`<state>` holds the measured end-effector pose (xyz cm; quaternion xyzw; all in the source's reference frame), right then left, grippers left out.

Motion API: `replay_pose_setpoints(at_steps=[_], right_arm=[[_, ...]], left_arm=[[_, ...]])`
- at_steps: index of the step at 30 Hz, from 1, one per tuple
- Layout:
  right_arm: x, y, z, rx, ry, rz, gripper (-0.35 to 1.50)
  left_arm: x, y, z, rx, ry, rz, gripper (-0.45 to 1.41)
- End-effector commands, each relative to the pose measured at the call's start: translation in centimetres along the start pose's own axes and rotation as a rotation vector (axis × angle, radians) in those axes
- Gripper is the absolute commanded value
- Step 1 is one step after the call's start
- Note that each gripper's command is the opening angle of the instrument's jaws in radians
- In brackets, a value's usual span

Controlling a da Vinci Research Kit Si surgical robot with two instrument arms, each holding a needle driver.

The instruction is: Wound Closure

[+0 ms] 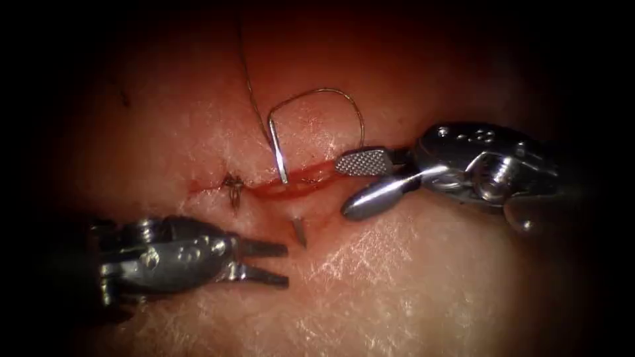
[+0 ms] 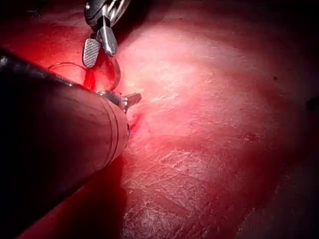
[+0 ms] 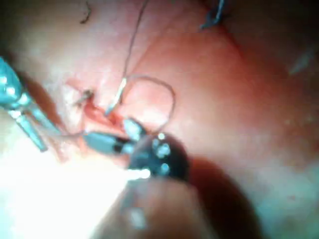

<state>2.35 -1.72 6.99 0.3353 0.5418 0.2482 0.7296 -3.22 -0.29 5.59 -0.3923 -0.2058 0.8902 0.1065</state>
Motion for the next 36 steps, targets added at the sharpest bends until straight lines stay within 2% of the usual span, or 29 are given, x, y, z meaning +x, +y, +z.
replay_pose_setpoints(at_steps=[1, 3, 7, 12, 16, 22, 32, 34, 36], right_arm=[[-0.06, -0.08, 0.08, 0.011, 0.003, -0.003, 1.35], [-0.04, -0.13, 0.04, 0.019, 0.008, -0.012, 1.33], [-0.04, -0.17, -0.09, 0.021, 0.022, -0.017, 1.33], [-0.25, -0.17, -0.22, 0.015, 0.017, -0.035, 1.28], [-0.48, -0.09, -0.17, 0.011, 0.016, -0.063, 1.28], [-0.66, 0.01, -0.09, -0.001, 0.011, -0.058, 1.28], [-0.75, 0.05, -0.06, -0.002, 0.009, -0.055, 1.26], [-0.75, 0.04, -0.05, 0.001, 0.009, -0.055, 1.26], [-0.76, 0.04, -0.05, 0.003, 0.008, -0.056, 1.26]], left_arm=[[-0.03, 0.0, 0.13, -0.001, 0.007, 0.01, 0.47], [-0.03, 0.0, 0.2, 0.012, 0.031, 0.015, 0.57], [-0.03, -0.04, 0.24, 0.024, 0.069, 0.02, 0.56], [-0.04, -0.04, 0.19, 0.031, 0.067, 0.02, 0.51], [-0.04, -0.03, 0.13, 0.038, 0.065, 0.024, 0.44], [-0.05, -0.01, 0.05, 0.061, 0.05, 0.02, 0.34], [-0.03, -0.06, 0.02, 0.117, 0.033, 0.002, 0.34], [0.0, -0.09, -0.02, 0.127, 0.03, -0.002, 0.37], [0.05, -0.12, -0.05, 0.14, 0.032, -0.003, 0.51]])
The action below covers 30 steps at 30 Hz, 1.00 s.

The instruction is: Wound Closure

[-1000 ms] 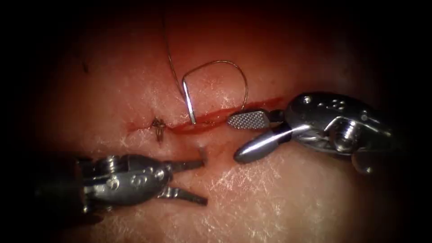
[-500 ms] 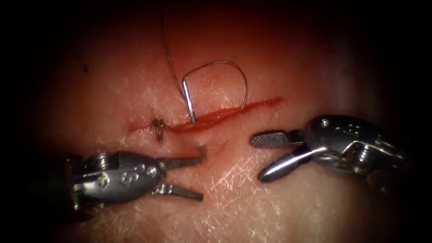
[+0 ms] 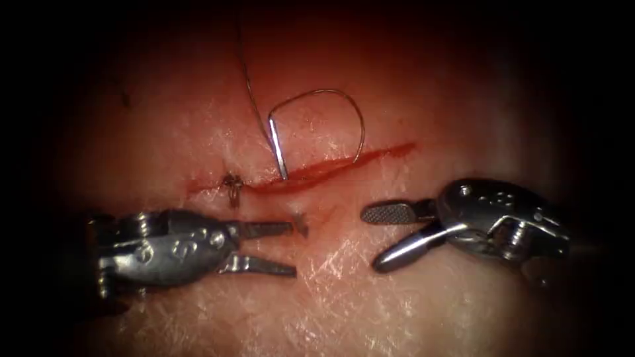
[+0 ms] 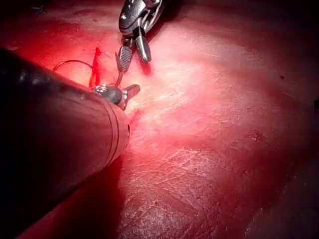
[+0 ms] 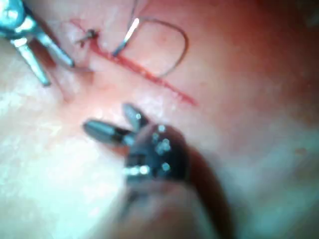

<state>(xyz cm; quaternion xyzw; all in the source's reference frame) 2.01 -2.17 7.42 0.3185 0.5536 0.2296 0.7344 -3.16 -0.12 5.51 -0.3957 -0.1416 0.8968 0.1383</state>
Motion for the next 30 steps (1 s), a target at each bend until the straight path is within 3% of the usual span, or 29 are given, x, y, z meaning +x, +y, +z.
replay_pose_setpoints(at_steps=[1, 9, 17, 22, 26, 30], right_arm=[[-0.07, 0.0, 0.09, 0.005, 0.0, 0.0, 1.26], [-0.09, 0.01, 0.1, 0.004, 0.0, -0.003, 1.26], [-0.09, 0.01, 0.1, 0.004, 0.0, 0.003, 1.26], [-0.09, 0.01, 0.11, 0.003, 0.0, 0.004, 1.26], [-0.08, 0.02, 0.12, 0.001, 0.0, 0.004, 1.26], [-0.09, 0.02, 0.12, 0.001, 0.0, 0.009, 1.26]], left_arm=[[0.0, 0.0, 0.08, 0.002, 0.009, -0.006, 0.56], [0.24, 0.06, 0.08, 0.051, 0.076, 0.039, 0.62], [0.2, 0.05, 0.19, 0.049, 0.081, 0.04, 0.62], [0.16, -0.01, 0.24, 0.048, 0.112, 0.039, 0.29], [0.12, -0.07, 0.31, 0.051, 0.121, 0.041, 0.26], [0.1, -0.08, 0.35, 0.046, 0.142, 0.042, 0.05]])
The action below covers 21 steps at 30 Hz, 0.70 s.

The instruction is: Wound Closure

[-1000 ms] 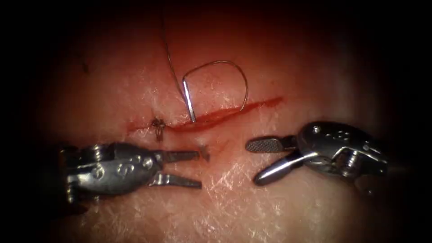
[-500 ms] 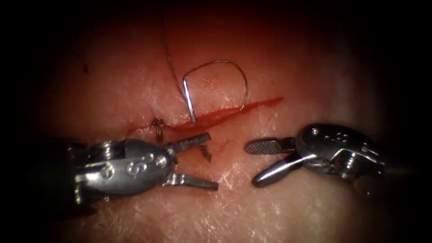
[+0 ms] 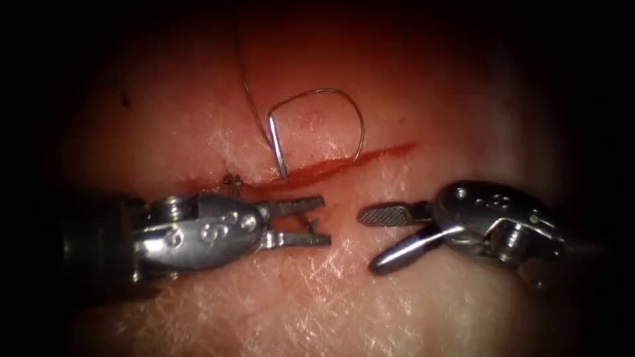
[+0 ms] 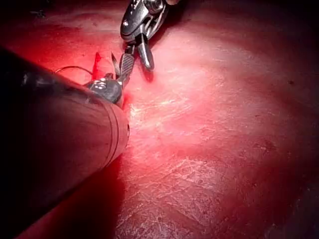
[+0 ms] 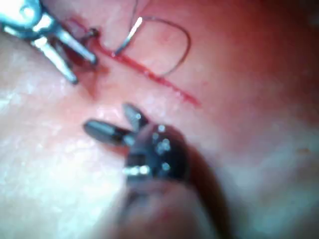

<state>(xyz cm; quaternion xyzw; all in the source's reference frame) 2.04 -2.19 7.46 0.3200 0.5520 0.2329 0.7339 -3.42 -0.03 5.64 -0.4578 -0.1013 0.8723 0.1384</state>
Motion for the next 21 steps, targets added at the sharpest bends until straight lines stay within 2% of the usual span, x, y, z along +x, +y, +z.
replay_pose_setpoints(at_steps=[1, 3, 4, 10, 16, 21], right_arm=[[-0.06, 0.0, 0.08, 0.003, 0.001, 0.002, 1.26], [-0.06, 0.0, 0.09, 0.006, 0.0, 0.002, 1.26], [-0.06, 0.0, 0.09, 0.006, 0.0, 0.002, 1.26], [-0.05, 0.0, 0.08, 0.005, -0.003, 0.008, 1.26], [-0.05, 0.0, 0.08, 0.003, 0.001, 0.015, 1.25], [-0.07, -0.02, 0.1, 0.013, -0.001, 0.019, 1.23]], left_arm=[[-0.03, 0.02, 0.09, -0.007, 0.004, -0.001, -0.11], [-0.02, 0.02, 0.08, -0.013, 0.007, -0.001, -0.43], [-0.02, 0.02, 0.07, -0.017, 0.008, -0.001, -0.45], [-0.05, 0.02, 0.03, -0.033, 0.012, -0.028, -0.45], [0.02, 0.05, -0.03, -0.083, 0.024, -0.166, -0.45], [0.14, 0.09, -0.08, -0.175, 0.106, -0.345, -0.45]])
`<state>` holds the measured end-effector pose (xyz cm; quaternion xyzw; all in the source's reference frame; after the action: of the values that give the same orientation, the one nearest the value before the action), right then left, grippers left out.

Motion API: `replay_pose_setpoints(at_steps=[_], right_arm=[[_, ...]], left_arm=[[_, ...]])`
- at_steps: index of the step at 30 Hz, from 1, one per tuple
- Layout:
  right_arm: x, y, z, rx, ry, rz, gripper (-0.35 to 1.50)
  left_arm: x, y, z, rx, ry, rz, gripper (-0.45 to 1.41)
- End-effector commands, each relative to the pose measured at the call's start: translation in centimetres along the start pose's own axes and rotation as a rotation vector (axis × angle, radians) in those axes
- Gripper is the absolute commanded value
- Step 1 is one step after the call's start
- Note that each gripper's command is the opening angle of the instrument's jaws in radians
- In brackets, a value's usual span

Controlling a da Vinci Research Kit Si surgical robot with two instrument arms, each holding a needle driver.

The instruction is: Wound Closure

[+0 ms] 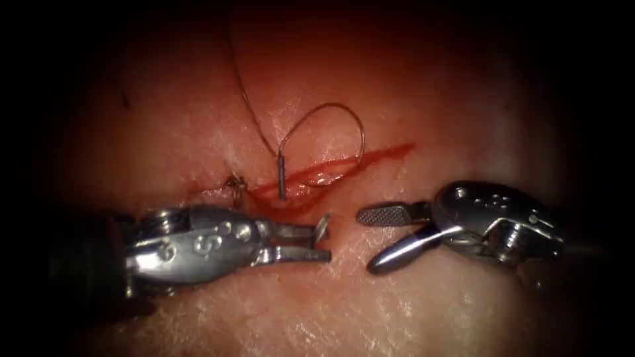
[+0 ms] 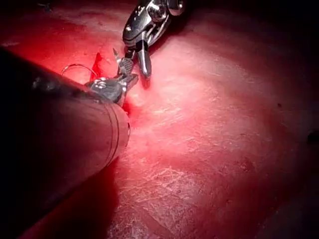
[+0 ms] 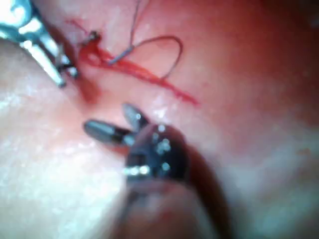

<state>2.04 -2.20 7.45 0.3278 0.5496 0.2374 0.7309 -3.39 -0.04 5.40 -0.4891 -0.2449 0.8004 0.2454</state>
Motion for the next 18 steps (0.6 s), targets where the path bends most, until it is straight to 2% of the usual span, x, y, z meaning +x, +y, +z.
replay_pose_setpoints(at_steps=[1, 6, 7, 13, 18], right_arm=[[-0.07, -0.01, 0.1, 0.008, -0.001, 0.0, 1.23], [-0.07, -0.01, 0.12, 0.007, -0.001, 0.006, 1.23], [-0.07, -0.01, 0.12, 0.007, -0.001, 0.006, 1.21], [-0.06, -0.01, 0.14, 0.006, -0.001, 0.013, 1.21], [-0.07, -0.01, 0.14, 0.005, -0.001, 0.012, 1.21]], left_arm=[[-0.02, 0.01, 0.07, -0.015, 0.019, -0.048, -0.45], [0.1, 0.19, 0.03, -0.121, 0.056, -0.184, -0.45], [0.17, 0.25, 0.0, -0.167, 0.071, -0.229, -0.45], [0.35, 0.38, -0.1, -0.245, 0.088, -0.263, -0.45], [0.59, 0.48, -0.36, -0.3, 0.107, -0.269, -0.45]])
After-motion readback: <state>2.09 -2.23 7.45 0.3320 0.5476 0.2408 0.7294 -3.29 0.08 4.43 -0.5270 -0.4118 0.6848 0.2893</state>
